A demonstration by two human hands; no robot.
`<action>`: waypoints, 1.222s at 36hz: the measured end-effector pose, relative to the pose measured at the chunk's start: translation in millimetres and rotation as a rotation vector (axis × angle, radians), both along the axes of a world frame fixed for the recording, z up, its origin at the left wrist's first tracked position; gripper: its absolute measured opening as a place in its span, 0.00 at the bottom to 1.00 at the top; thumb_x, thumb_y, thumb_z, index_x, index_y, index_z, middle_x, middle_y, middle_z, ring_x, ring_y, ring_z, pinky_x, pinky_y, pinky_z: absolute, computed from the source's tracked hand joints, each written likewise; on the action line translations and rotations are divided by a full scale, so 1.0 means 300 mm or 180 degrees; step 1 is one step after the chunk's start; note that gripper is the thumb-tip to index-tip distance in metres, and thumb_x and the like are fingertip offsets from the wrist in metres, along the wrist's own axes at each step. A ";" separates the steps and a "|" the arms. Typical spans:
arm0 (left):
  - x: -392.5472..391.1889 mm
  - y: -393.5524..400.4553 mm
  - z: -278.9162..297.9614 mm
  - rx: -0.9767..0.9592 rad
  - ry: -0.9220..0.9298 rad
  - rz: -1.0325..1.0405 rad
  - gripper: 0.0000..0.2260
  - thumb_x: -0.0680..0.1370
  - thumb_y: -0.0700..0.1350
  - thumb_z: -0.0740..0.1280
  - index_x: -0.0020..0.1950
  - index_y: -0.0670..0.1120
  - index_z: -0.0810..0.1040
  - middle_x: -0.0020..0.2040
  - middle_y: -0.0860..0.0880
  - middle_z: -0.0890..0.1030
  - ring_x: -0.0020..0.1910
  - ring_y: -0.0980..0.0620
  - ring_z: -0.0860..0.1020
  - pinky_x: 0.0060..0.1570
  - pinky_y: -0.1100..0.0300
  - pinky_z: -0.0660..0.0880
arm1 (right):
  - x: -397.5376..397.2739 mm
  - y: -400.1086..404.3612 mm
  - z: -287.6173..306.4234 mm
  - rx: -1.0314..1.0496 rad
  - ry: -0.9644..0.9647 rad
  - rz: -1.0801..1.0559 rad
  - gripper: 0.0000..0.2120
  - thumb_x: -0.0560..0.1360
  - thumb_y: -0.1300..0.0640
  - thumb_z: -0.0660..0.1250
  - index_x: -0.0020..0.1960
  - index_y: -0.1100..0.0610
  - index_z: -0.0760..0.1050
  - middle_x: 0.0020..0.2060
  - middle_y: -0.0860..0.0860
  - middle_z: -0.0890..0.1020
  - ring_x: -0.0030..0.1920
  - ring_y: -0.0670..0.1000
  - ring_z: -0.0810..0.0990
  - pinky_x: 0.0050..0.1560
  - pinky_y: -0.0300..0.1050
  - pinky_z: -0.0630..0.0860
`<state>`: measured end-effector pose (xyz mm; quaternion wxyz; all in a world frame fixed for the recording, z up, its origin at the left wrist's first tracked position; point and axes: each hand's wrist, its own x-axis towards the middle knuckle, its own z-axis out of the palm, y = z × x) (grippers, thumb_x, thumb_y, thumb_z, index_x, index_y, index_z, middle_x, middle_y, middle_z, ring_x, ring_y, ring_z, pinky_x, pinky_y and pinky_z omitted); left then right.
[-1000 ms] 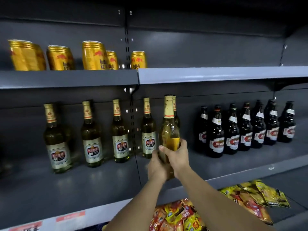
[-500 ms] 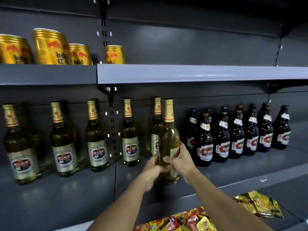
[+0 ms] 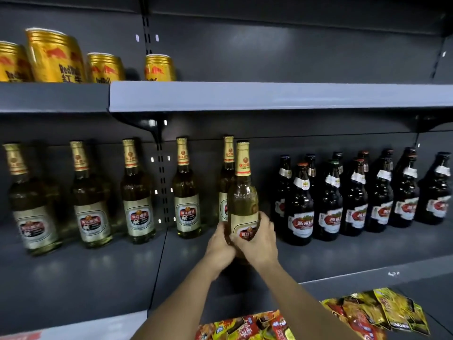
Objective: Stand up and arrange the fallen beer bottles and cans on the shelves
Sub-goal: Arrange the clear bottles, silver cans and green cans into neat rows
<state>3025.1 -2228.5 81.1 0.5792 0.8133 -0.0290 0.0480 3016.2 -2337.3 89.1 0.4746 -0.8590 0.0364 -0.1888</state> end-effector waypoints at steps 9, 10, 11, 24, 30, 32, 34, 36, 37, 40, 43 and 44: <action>-0.010 -0.024 -0.069 0.0421 -0.0297 0.0219 0.31 0.70 0.42 0.75 0.69 0.56 0.67 0.60 0.53 0.78 0.58 0.53 0.77 0.59 0.53 0.77 | -0.001 -0.028 -0.048 0.0122 0.0330 0.0383 0.21 0.71 0.48 0.71 0.60 0.48 0.68 0.53 0.46 0.79 0.55 0.49 0.77 0.57 0.48 0.74; -0.013 -0.023 -0.062 0.0472 -0.0310 0.0304 0.29 0.71 0.42 0.74 0.69 0.54 0.68 0.59 0.53 0.79 0.56 0.54 0.77 0.58 0.55 0.77 | 0.002 -0.029 -0.044 0.0109 0.0325 0.0399 0.21 0.71 0.48 0.72 0.60 0.48 0.68 0.53 0.46 0.79 0.55 0.49 0.77 0.57 0.48 0.74; -0.010 -0.021 -0.058 0.0494 -0.0300 0.0358 0.27 0.72 0.42 0.74 0.68 0.53 0.68 0.57 0.53 0.79 0.54 0.54 0.77 0.56 0.58 0.76 | 0.007 -0.028 -0.042 0.0101 0.0342 0.0395 0.21 0.71 0.48 0.72 0.60 0.48 0.68 0.53 0.46 0.79 0.55 0.48 0.78 0.57 0.48 0.75; 0.030 -0.023 -0.047 0.0897 -0.0229 0.0591 0.14 0.75 0.44 0.69 0.56 0.50 0.67 0.48 0.52 0.78 0.44 0.53 0.75 0.43 0.60 0.71 | 0.061 -0.016 -0.042 0.0135 0.0429 0.0428 0.22 0.72 0.50 0.72 0.63 0.50 0.69 0.55 0.47 0.79 0.55 0.49 0.78 0.59 0.51 0.75; 0.014 -0.040 -0.028 0.1024 -0.0038 0.0646 0.18 0.77 0.45 0.66 0.65 0.49 0.67 0.58 0.47 0.79 0.54 0.47 0.78 0.47 0.59 0.71 | 0.066 -0.013 -0.031 0.0000 0.0491 0.0406 0.22 0.73 0.51 0.71 0.64 0.52 0.67 0.57 0.49 0.79 0.57 0.50 0.77 0.59 0.50 0.75; -0.001 -0.037 -0.026 0.1072 0.0070 0.0622 0.23 0.76 0.46 0.68 0.69 0.49 0.65 0.62 0.47 0.78 0.59 0.46 0.77 0.50 0.60 0.71 | 0.058 -0.016 -0.032 -0.0055 0.0477 0.0380 0.24 0.73 0.51 0.71 0.66 0.52 0.67 0.59 0.50 0.77 0.59 0.51 0.77 0.60 0.50 0.75; -0.021 -0.019 -0.029 0.1128 0.0098 0.0663 0.28 0.74 0.48 0.71 0.72 0.49 0.64 0.64 0.48 0.76 0.63 0.46 0.75 0.57 0.58 0.73 | 0.043 -0.023 -0.041 -0.0151 0.0452 0.0323 0.26 0.73 0.50 0.72 0.67 0.53 0.66 0.61 0.51 0.75 0.61 0.53 0.76 0.60 0.52 0.75; -0.050 0.014 -0.034 0.1172 0.0128 0.0767 0.32 0.73 0.51 0.73 0.74 0.48 0.63 0.69 0.47 0.74 0.67 0.47 0.73 0.63 0.53 0.72 | 0.022 -0.033 -0.053 -0.0337 0.0462 0.0210 0.27 0.74 0.50 0.71 0.68 0.55 0.65 0.63 0.53 0.73 0.63 0.55 0.74 0.59 0.51 0.74; -0.065 0.035 -0.035 0.1201 0.0160 0.0818 0.33 0.74 0.53 0.73 0.74 0.48 0.63 0.71 0.46 0.72 0.68 0.46 0.71 0.65 0.53 0.71 | 0.010 -0.038 -0.059 -0.0466 0.0475 0.0142 0.26 0.75 0.50 0.70 0.68 0.55 0.65 0.63 0.53 0.73 0.64 0.56 0.73 0.58 0.51 0.74; -0.113 0.106 -0.032 0.1399 0.0201 0.0977 0.30 0.76 0.55 0.70 0.74 0.46 0.64 0.71 0.45 0.72 0.69 0.45 0.70 0.65 0.54 0.69 | -0.028 -0.040 -0.068 -0.0831 0.0509 0.0038 0.21 0.76 0.50 0.68 0.65 0.55 0.68 0.61 0.54 0.73 0.63 0.57 0.73 0.58 0.52 0.75; -0.172 0.187 -0.029 0.1539 0.0165 0.1112 0.29 0.77 0.56 0.67 0.74 0.46 0.65 0.69 0.44 0.73 0.68 0.44 0.71 0.64 0.54 0.69 | -0.067 -0.020 -0.068 -0.1069 0.0485 -0.0009 0.20 0.76 0.51 0.67 0.65 0.55 0.69 0.61 0.55 0.73 0.63 0.57 0.73 0.58 0.52 0.74; -0.194 0.216 -0.028 0.1580 0.0167 0.1136 0.28 0.78 0.57 0.67 0.74 0.46 0.65 0.69 0.44 0.73 0.68 0.43 0.71 0.63 0.53 0.69 | -0.082 -0.007 -0.065 -0.1129 0.0469 -0.0041 0.20 0.76 0.51 0.67 0.65 0.56 0.69 0.61 0.55 0.73 0.63 0.57 0.73 0.58 0.52 0.74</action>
